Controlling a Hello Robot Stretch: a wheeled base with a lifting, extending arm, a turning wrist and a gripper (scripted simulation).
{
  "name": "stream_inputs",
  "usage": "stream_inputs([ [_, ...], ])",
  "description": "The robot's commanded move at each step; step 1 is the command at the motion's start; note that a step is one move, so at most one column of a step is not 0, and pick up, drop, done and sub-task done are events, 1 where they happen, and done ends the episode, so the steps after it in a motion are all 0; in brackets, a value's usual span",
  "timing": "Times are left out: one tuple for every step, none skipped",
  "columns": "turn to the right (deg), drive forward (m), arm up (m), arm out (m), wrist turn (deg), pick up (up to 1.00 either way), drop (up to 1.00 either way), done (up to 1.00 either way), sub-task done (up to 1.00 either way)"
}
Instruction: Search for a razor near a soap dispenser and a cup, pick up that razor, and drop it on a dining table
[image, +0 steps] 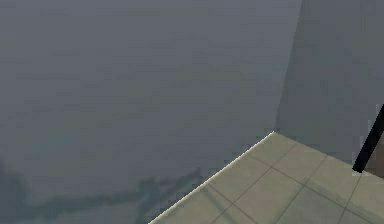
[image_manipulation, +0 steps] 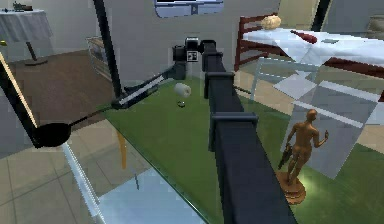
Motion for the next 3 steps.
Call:
stream_inputs([
  [0.0, 0.0, 0.0, 0.0, 45.0, 0.0, 0.0, 0.0, 0.0],
  [0.0, 0.0, 0.0, 0.0, 45.0, 0.0, 0.0, 0.0, 0.0],
  [0.0, 0.0, 0.0, 0.0, 36.0, 0.0, 0.0, 0.0, 0.0],
])
